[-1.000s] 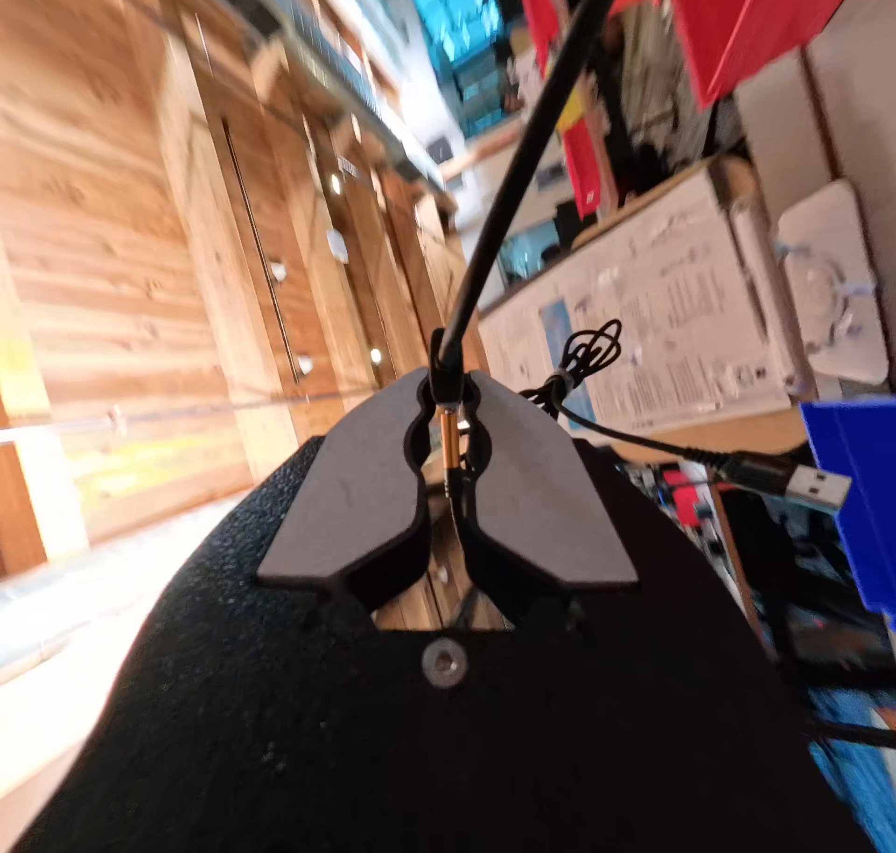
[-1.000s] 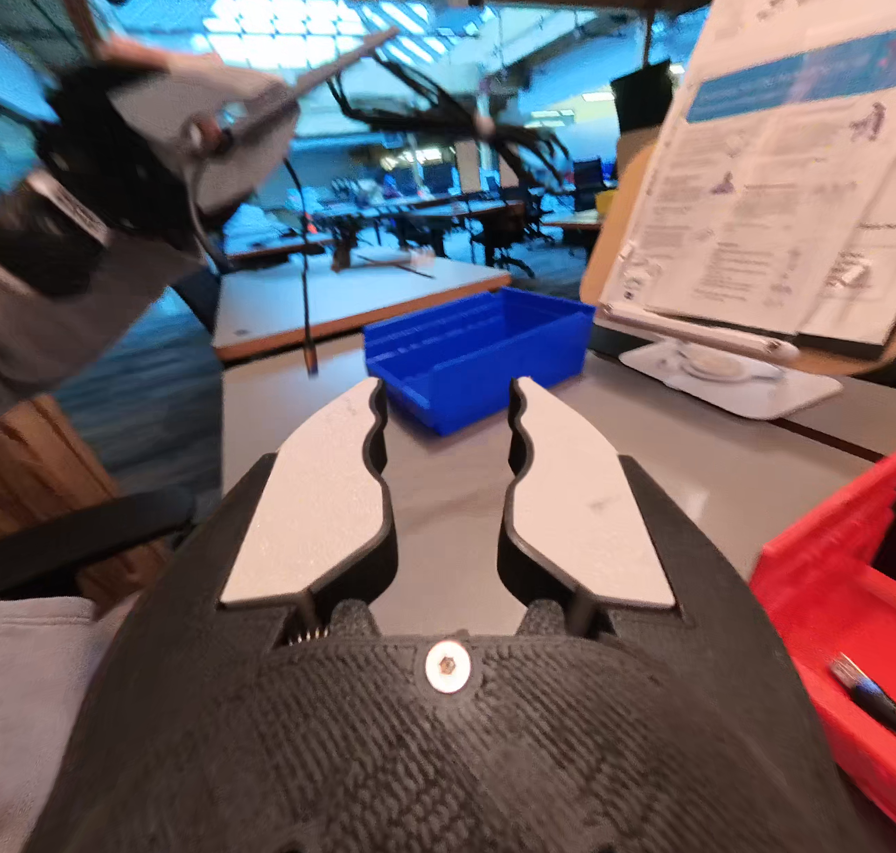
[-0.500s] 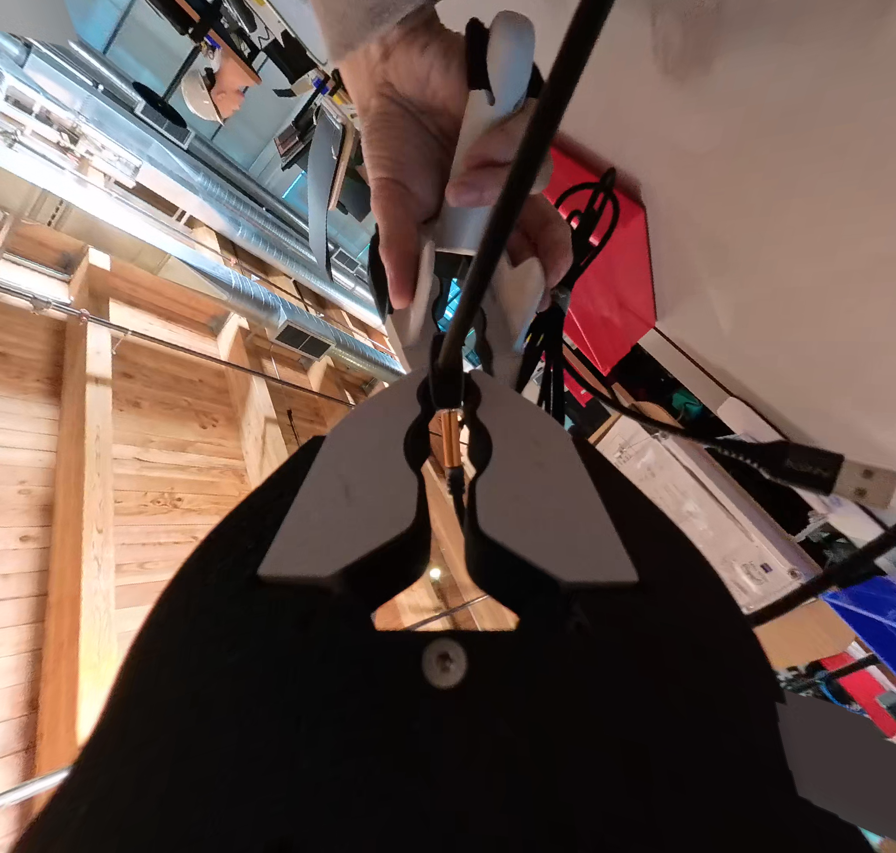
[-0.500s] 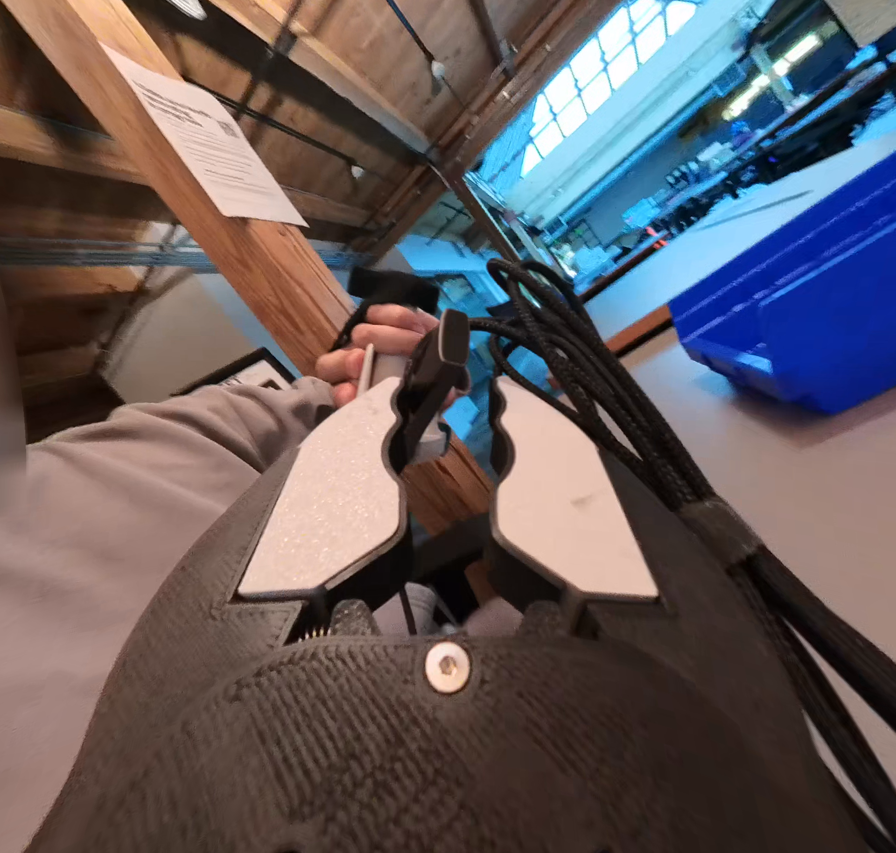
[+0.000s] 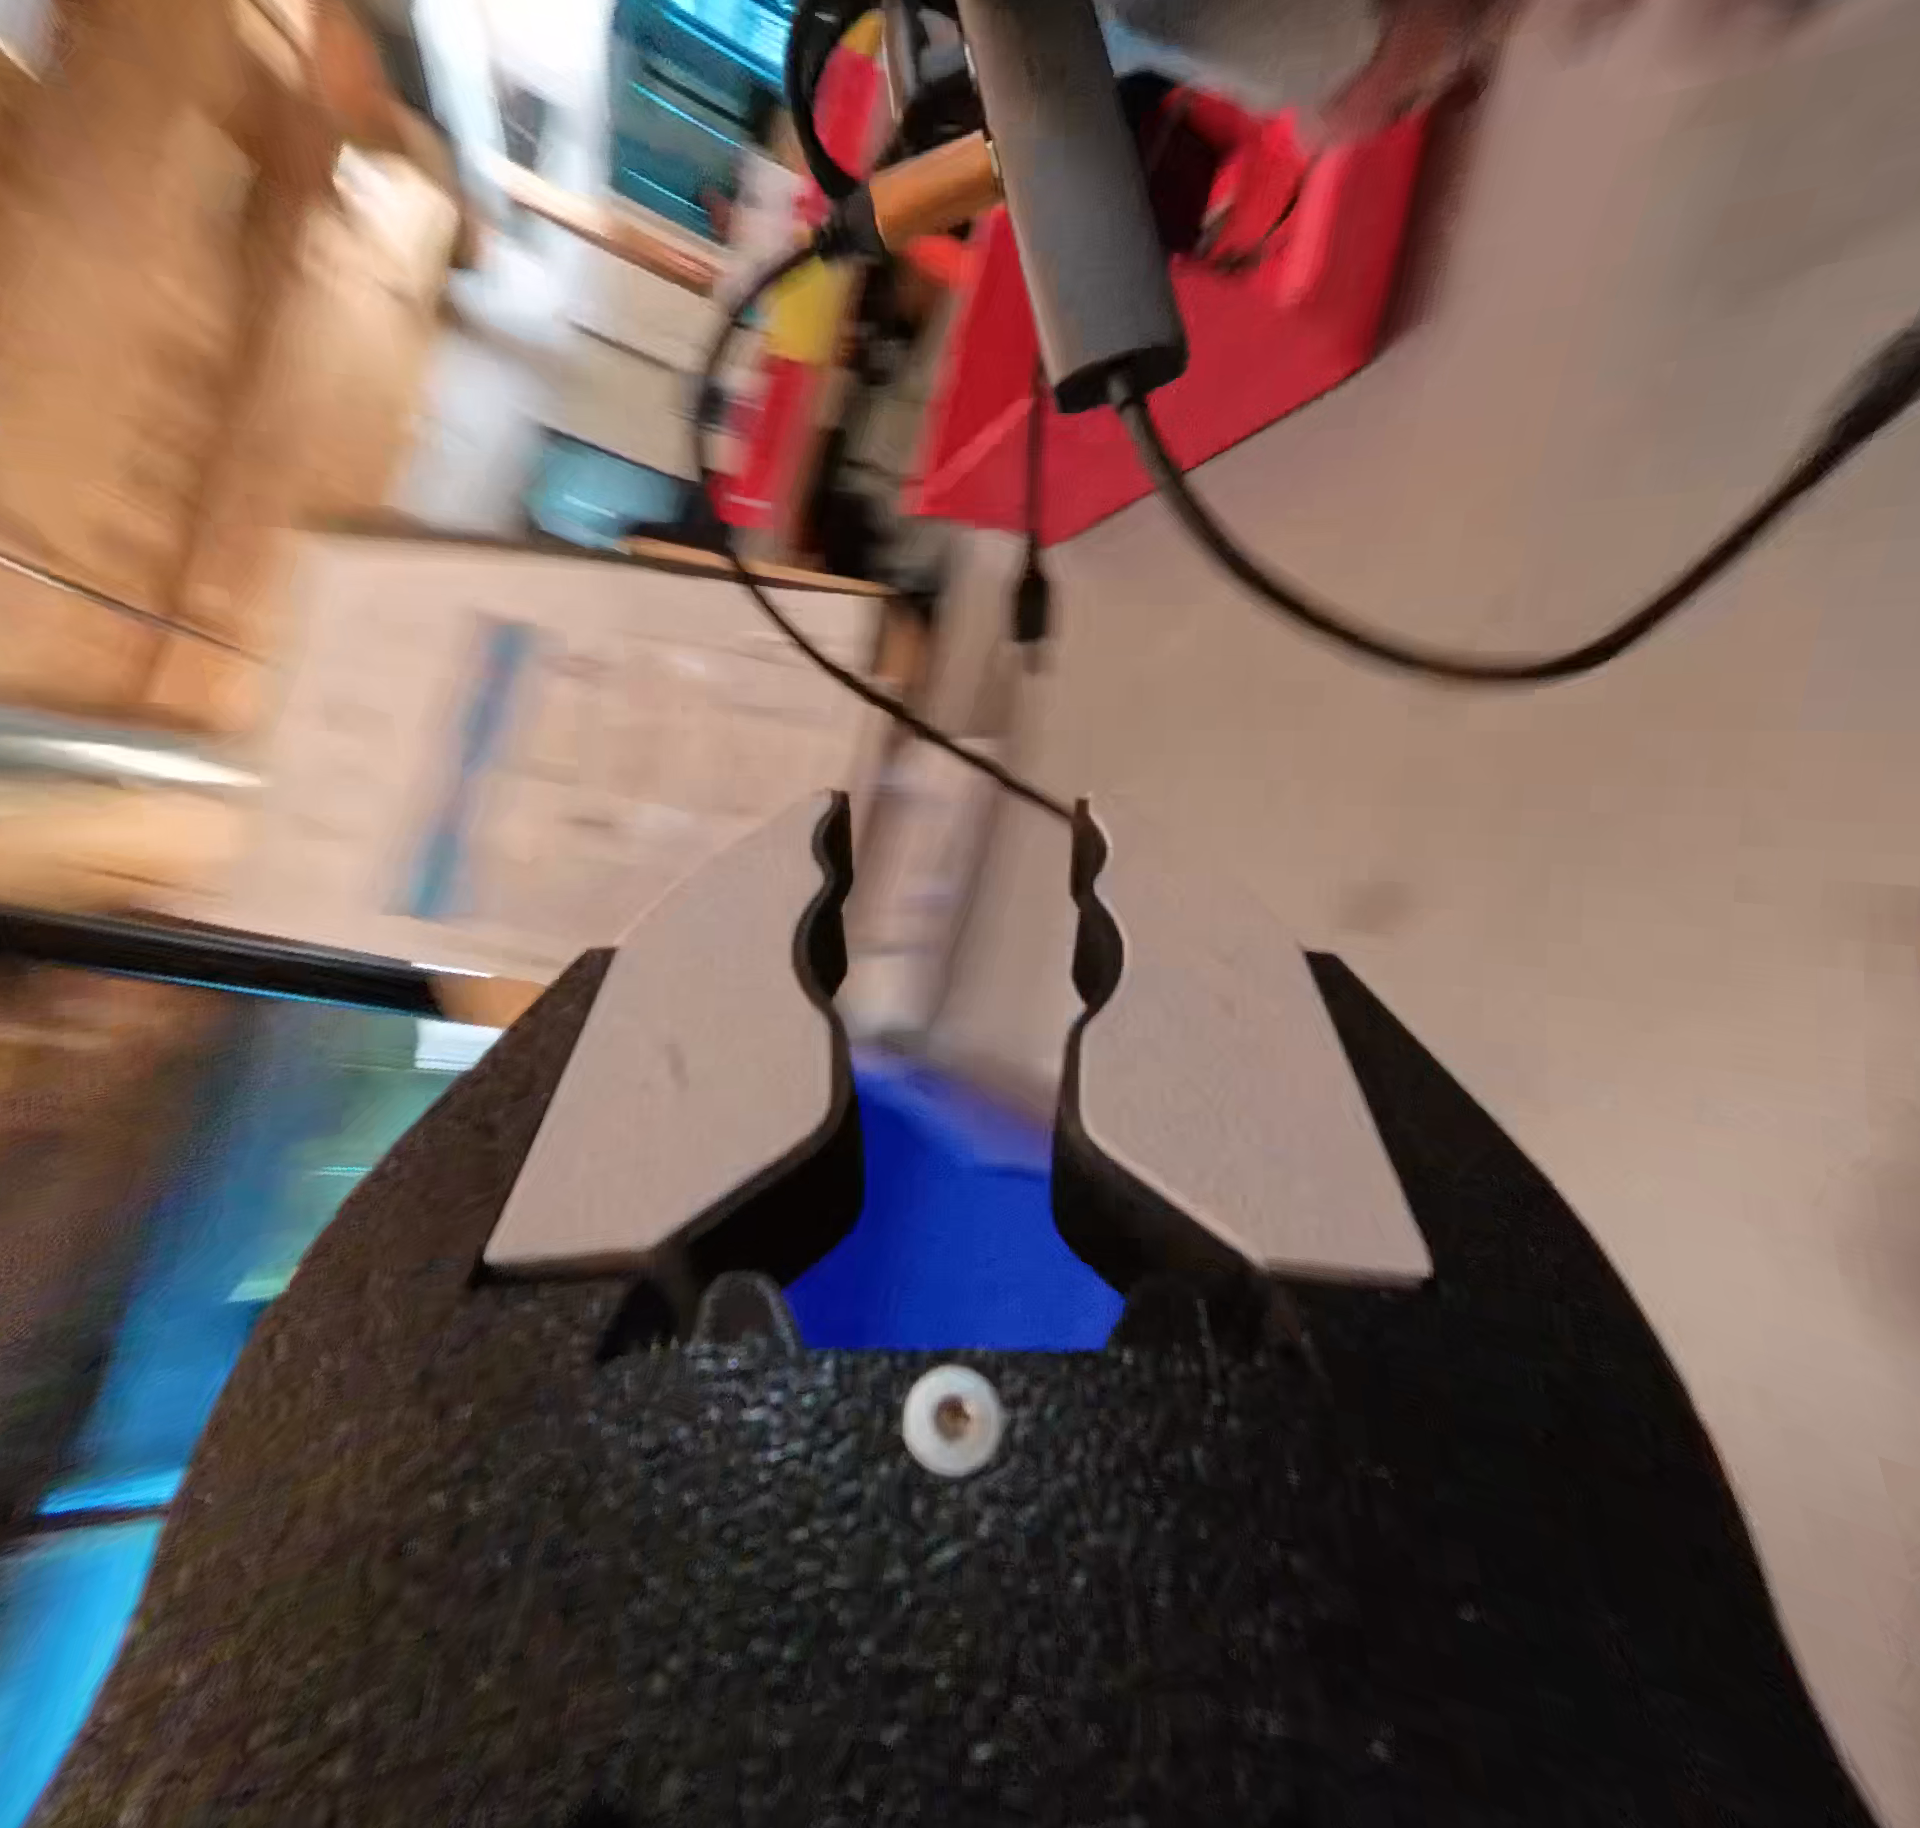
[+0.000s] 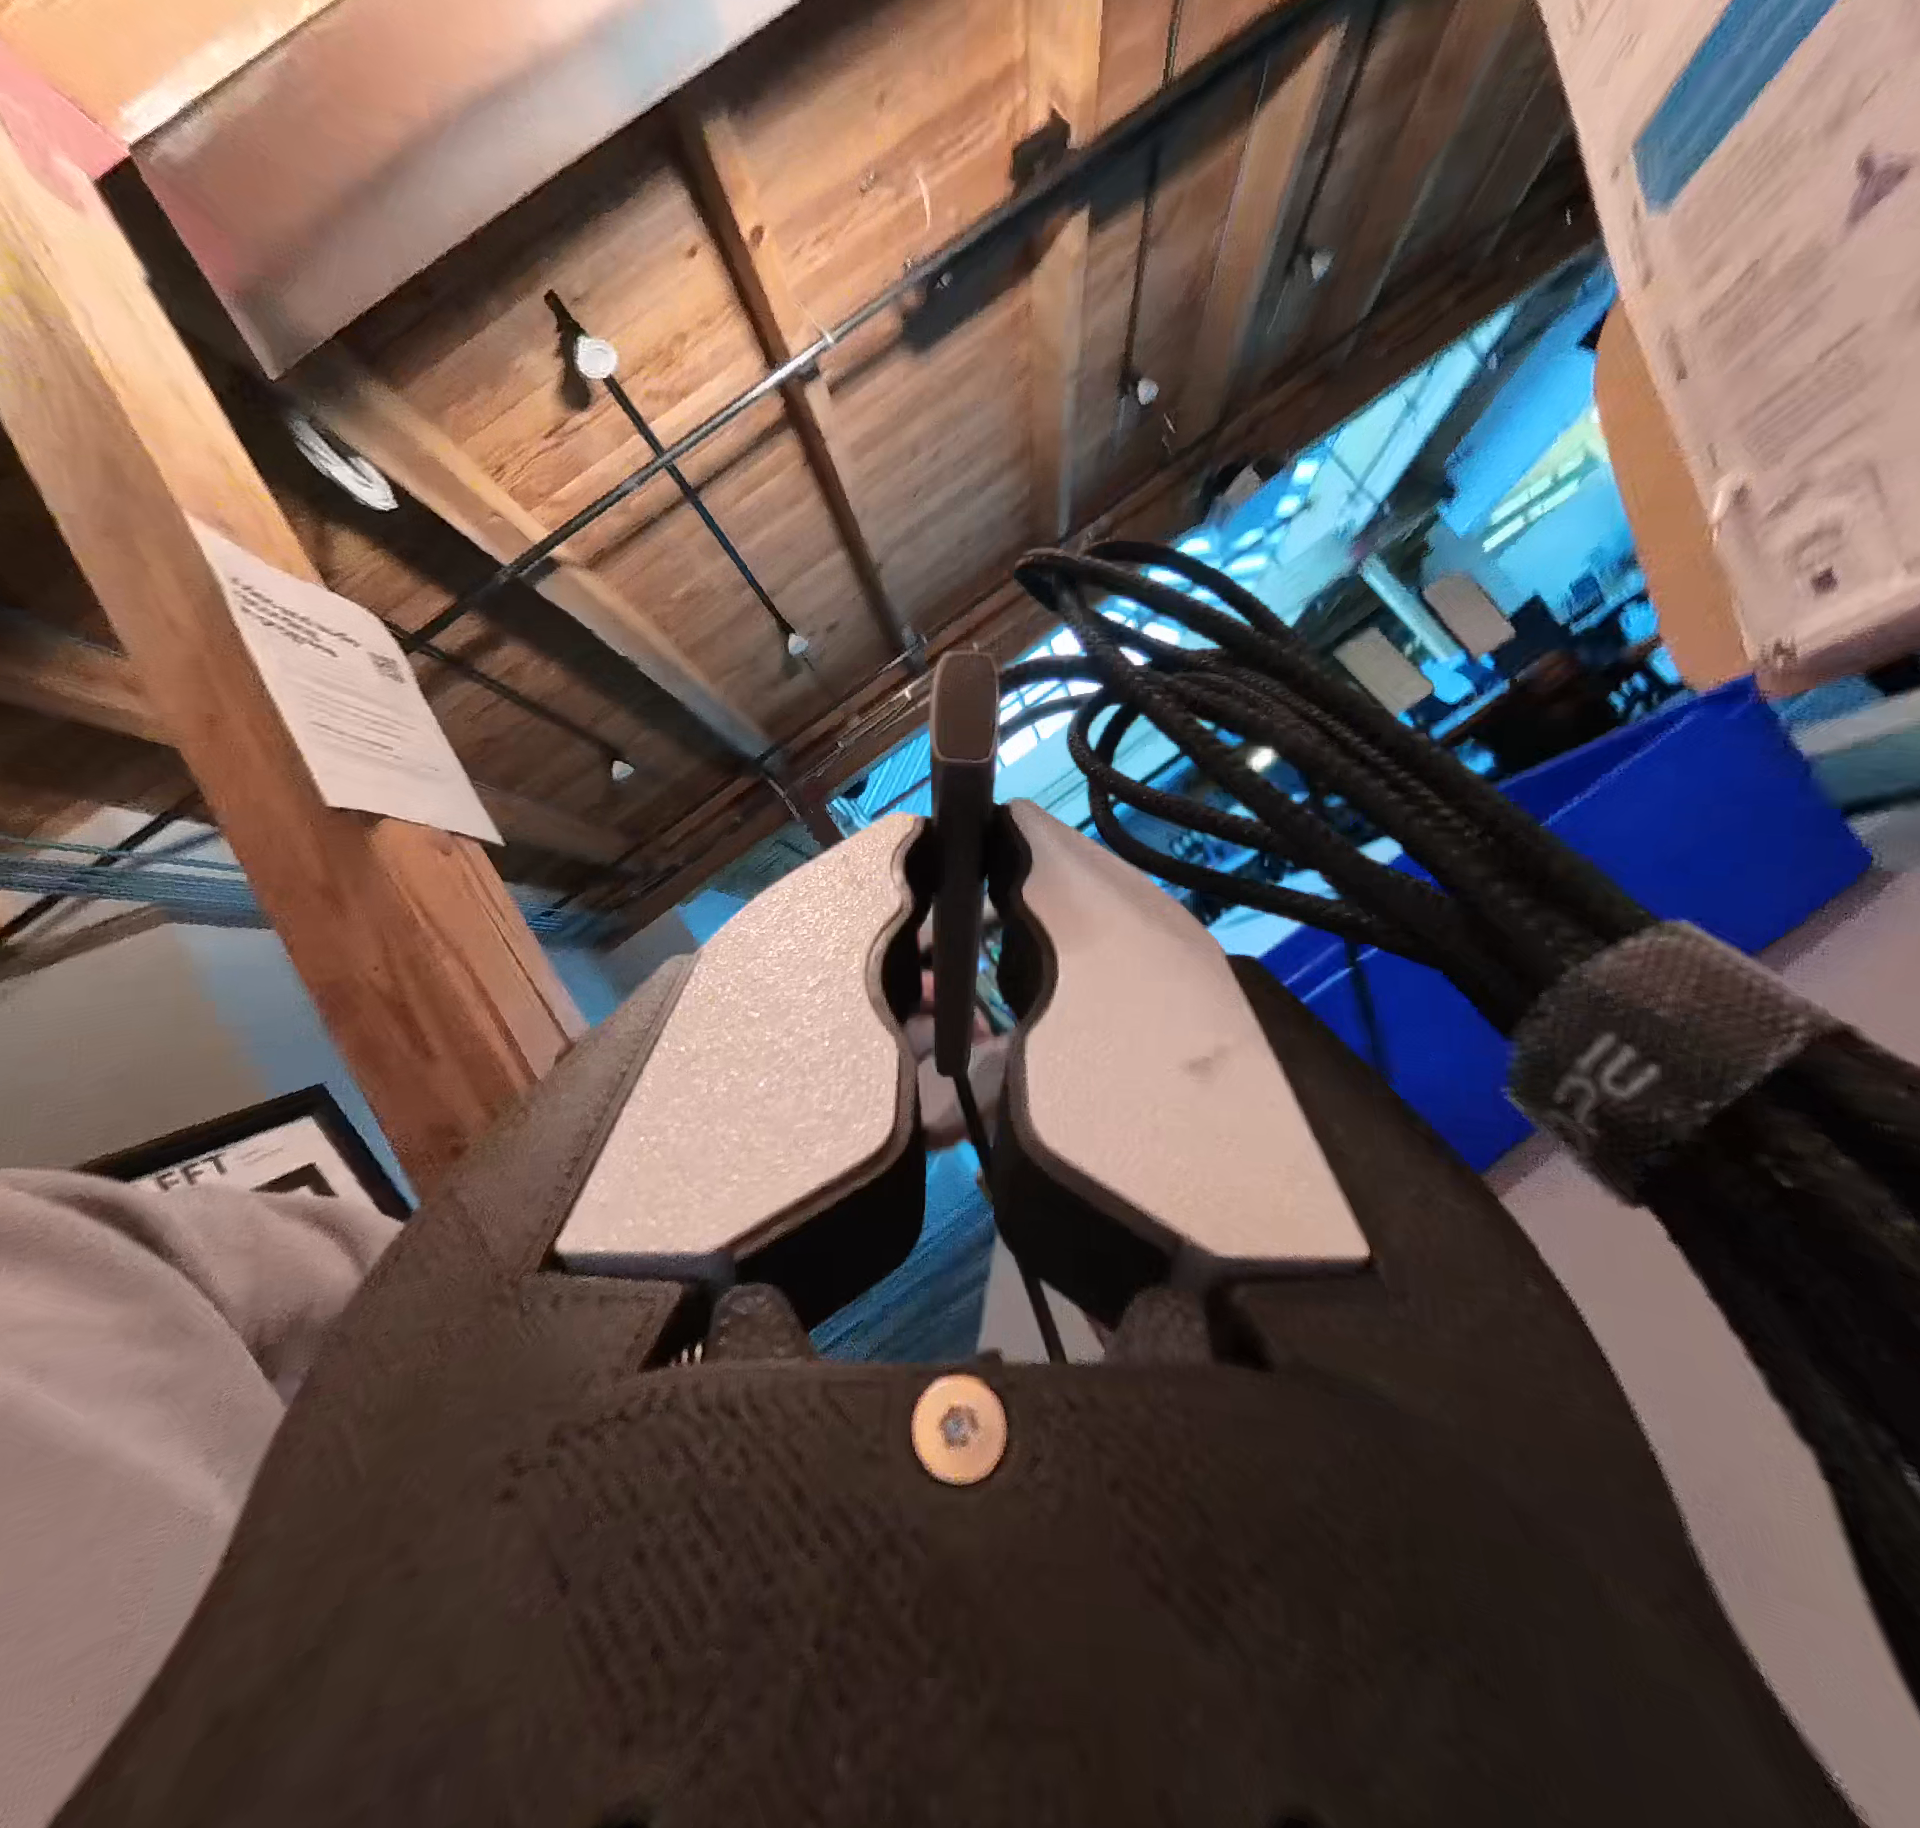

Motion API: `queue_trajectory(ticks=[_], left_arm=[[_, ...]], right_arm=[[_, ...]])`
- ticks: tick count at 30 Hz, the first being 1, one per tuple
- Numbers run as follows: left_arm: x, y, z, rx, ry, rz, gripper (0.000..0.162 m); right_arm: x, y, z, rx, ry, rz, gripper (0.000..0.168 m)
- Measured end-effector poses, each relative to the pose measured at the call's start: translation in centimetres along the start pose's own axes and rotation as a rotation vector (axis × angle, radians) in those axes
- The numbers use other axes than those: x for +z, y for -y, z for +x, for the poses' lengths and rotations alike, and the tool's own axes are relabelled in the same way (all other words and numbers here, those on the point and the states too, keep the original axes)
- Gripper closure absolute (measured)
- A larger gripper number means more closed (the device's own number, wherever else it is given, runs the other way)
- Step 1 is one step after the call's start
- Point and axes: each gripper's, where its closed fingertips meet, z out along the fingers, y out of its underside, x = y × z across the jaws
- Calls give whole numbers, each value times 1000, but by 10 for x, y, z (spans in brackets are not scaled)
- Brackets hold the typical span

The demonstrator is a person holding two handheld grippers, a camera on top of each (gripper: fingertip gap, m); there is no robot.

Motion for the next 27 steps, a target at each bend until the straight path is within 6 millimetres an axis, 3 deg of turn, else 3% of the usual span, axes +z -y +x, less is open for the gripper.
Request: queue_trajectory(ticks=[2,4,5,8,10,13,16,19,27], left_arm=[[-5,10,30,-472,-239,50,117],[-14,40,55,-926,-530,150,88],[-19,53,62,-1108,-663,194,82],[-20,73,61,-1463,-895,338,86],[-21,83,63,-1602,-1053,417,96],[-25,103,74,-1729,-1304,475,94],[-27,117,84,-1796,-1439,531,96],[-31,125,76,-1962,-1554,654,107],[-17,120,72,-2177,-1529,781,107]], right_arm=[[-4,5,-6,-80,48,15,158],[-8,1,-21,-198,164,-13,158],[-12,-5,-33,-235,256,-41,158],[-22,-22,-55,-382,423,-90,158],[-23,-29,-61,-449,452,-102,158],[-23,-36,-67,-481,490,-117,158],[-25,-39,-68,-471,520,-125,157],[-27,-34,-68,-458,527,-83,158],[-31,-36,-72,-469,564,-110,157]])
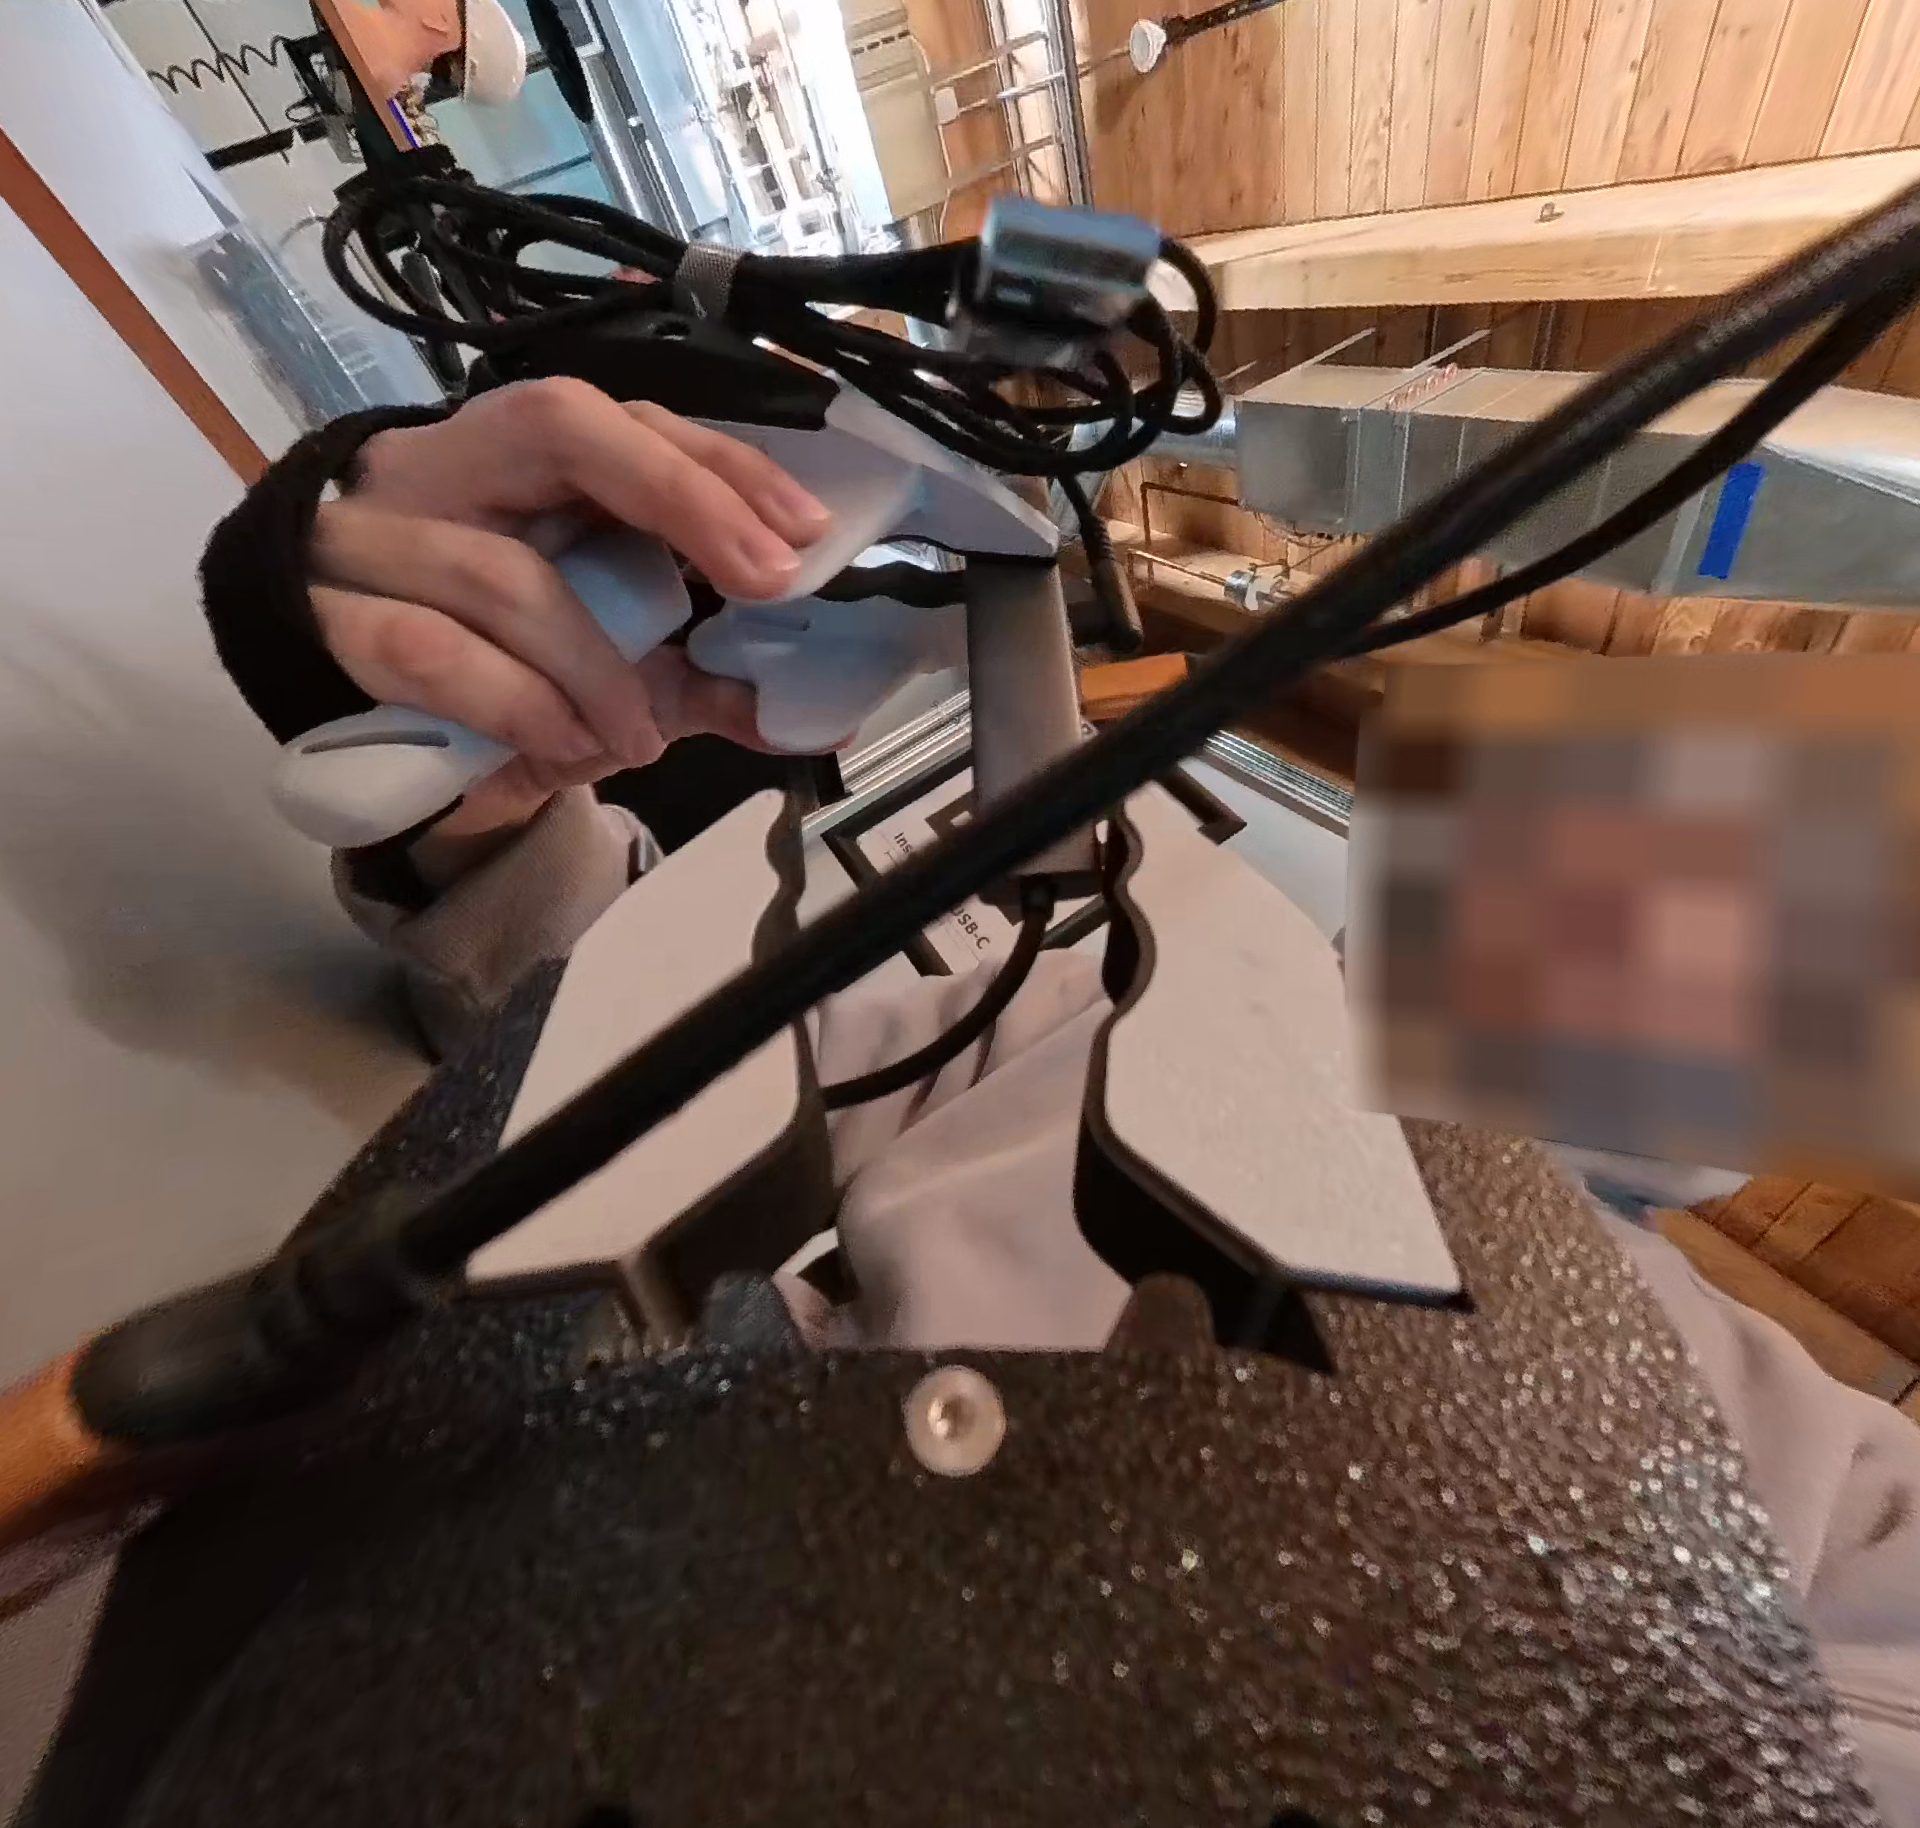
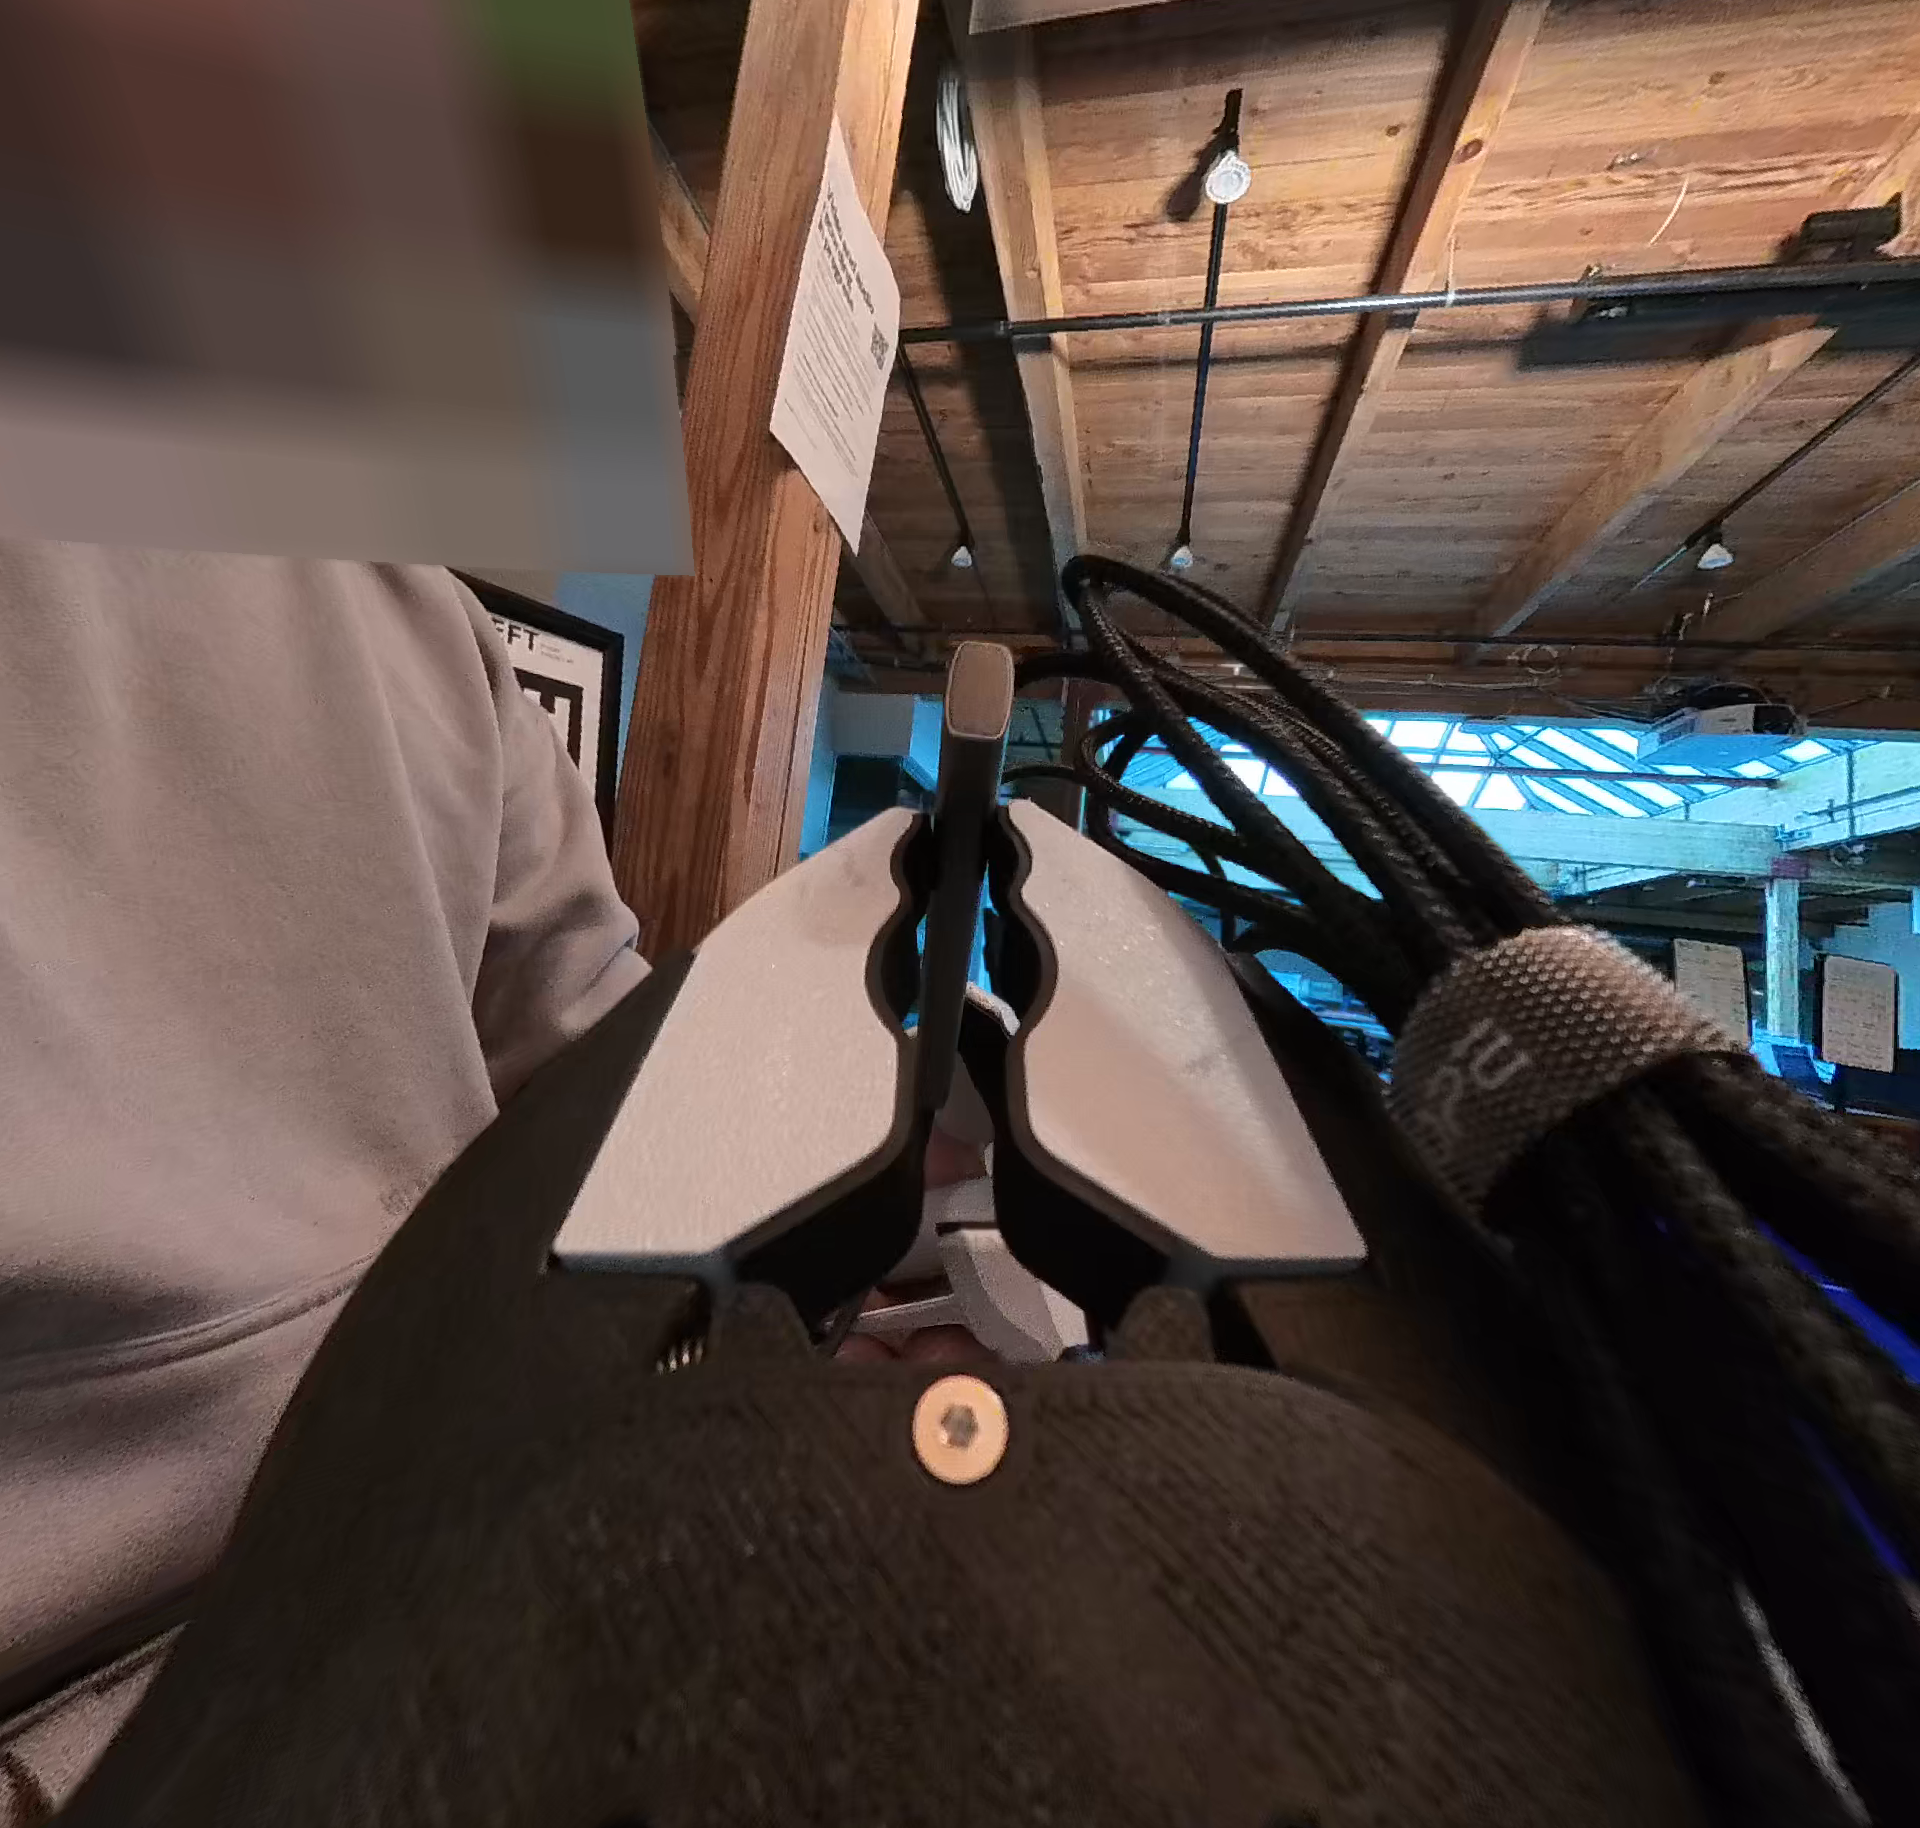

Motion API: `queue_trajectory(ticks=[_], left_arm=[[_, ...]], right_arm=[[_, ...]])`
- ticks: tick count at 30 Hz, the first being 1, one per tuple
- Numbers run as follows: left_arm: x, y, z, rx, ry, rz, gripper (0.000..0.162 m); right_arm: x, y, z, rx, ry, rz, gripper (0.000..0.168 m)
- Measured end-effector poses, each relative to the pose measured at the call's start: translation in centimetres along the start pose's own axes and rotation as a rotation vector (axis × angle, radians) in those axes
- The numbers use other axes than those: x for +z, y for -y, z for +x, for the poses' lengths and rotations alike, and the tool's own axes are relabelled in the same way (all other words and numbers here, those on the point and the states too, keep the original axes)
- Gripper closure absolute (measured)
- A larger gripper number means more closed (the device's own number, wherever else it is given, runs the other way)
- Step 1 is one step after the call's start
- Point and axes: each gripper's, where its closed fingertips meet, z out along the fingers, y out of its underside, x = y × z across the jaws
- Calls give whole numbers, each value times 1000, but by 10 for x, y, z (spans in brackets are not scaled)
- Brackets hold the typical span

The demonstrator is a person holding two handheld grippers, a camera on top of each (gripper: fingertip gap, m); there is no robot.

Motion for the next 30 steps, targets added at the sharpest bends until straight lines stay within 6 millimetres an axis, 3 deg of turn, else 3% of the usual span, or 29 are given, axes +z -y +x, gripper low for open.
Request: queue_trajectory(ticks=[4,7,9,12,14,19,23,25,27,30], left_arm=[[0,-1,-6,99,62,-20,104],[-12,23,-9,286,195,75,105],[-14,28,5,352,182,83,110],[-4,3,3,276,175,-105,104],[2,-7,-5,222,182,-146,110],[15,-5,7,22,-53,-50,130],[14,2,-4,73,-44,41,139],[11,6,-10,138,15,70,139],[4,18,-17,236,142,113,139],[-15,40,-28,574,494,104,139]], right_arm=[[-4,-1,2,-13,-14,-35,157],[-7,1,1,-18,-12,-54,158],[-7,0,1,-22,-16,-70,158],[-6,-1,0,-3,7,-55,158],[-4,-6,-1,8,18,-67,157],[-6,-11,2,6,-1,-76,158],[-12,-14,7,9,-31,-106,158],[-17,-18,14,35,-77,-131,157],[-23,-26,34,46,-217,-187,149],[-30,-44,62,69,-423,-301,122]])
